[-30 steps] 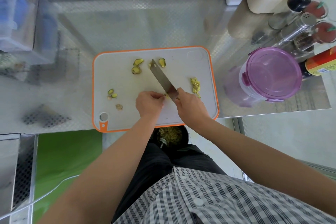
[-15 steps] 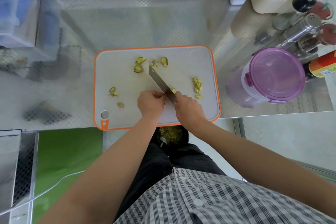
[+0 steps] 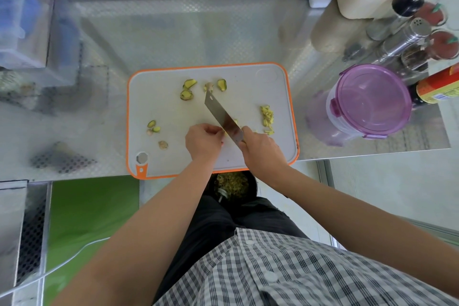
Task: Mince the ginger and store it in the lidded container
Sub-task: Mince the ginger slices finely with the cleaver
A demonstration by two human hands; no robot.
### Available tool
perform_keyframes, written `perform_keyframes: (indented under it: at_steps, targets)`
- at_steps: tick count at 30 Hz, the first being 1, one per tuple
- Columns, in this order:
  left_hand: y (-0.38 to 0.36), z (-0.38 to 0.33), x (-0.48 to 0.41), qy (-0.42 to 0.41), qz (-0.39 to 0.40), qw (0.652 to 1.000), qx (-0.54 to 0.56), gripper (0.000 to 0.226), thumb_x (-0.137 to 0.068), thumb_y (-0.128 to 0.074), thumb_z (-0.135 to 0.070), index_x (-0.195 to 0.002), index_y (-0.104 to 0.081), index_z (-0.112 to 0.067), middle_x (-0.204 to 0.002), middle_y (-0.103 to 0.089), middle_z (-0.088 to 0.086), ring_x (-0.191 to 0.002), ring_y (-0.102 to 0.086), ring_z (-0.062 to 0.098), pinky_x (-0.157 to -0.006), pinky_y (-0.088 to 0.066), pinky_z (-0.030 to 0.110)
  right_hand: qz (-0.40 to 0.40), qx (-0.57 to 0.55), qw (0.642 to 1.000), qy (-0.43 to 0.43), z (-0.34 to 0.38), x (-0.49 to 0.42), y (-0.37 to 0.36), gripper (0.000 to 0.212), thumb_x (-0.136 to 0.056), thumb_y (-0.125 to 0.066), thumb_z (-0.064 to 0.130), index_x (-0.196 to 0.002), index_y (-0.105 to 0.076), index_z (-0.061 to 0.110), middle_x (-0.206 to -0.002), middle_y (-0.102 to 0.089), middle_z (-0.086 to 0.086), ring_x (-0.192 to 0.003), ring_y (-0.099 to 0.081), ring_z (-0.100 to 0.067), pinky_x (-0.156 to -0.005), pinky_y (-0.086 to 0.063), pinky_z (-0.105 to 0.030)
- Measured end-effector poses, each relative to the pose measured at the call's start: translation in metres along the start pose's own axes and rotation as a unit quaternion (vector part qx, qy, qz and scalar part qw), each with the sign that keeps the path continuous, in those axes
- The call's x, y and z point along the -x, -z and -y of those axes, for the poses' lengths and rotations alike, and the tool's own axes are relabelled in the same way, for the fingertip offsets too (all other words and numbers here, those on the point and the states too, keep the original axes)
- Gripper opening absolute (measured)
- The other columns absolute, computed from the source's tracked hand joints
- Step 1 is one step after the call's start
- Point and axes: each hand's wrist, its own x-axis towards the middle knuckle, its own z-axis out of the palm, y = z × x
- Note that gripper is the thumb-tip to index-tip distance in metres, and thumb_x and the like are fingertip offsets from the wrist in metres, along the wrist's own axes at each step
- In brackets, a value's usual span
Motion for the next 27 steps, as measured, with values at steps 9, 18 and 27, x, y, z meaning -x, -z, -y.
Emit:
perform_keyframes:
  at_steps: [9, 18, 27]
  targets:
    - [-0.002, 0.003, -0.002, 0.005, -0.002, 1.000, 0.010, 0.024, -0.076, -0.072, -0.010, -0.059, -0.067, -0.027, -0.066, -0.072, 0.002, -0.067, -0.070, 0.023, -0.074, -0.058, 0.040, 0.005, 0.006, 1.000, 0.001, -0.003, 0.001, -0.005, 0.024, -0.098, -0.039, 0.015, -0.121, -0.041, 0.009, -0.082, -0.050, -0.006, -0.072, -0.045, -0.028, -0.061, -0.036, -0.035]
    - [-0.005, 0.004, -0.004, -0.002, 0.001, 1.000, -0.010, 0.007, -0.072, -0.073, -0.011, -0.076, -0.077, -0.015, -0.074, -0.073, 0.002, -0.072, -0.070, 0.023, -0.074, -0.058, 0.040, 0.006, 0.008, 1.000, -0.017, 0.000, -0.009, -0.016, 0.010, -0.096, -0.041, 0.010, -0.105, -0.042, 0.009, -0.081, -0.046, -0.005, -0.076, -0.052, -0.031, -0.061, -0.037, -0.036]
    - [0.003, 0.005, -0.003, -0.021, -0.032, 0.998, -0.039, 0.016, -0.081, -0.059, -0.024, -0.077, -0.072, -0.017, -0.068, -0.071, -0.003, -0.073, -0.068, 0.021, -0.076, -0.055, 0.036, -0.056, -0.100, 0.993, 0.020, -0.008, -0.013, -0.006, 0.010, -0.097, -0.043, 0.018, -0.098, -0.041, 0.008, -0.068, -0.045, -0.006, -0.063, -0.043, -0.027, -0.055, -0.032, -0.033]
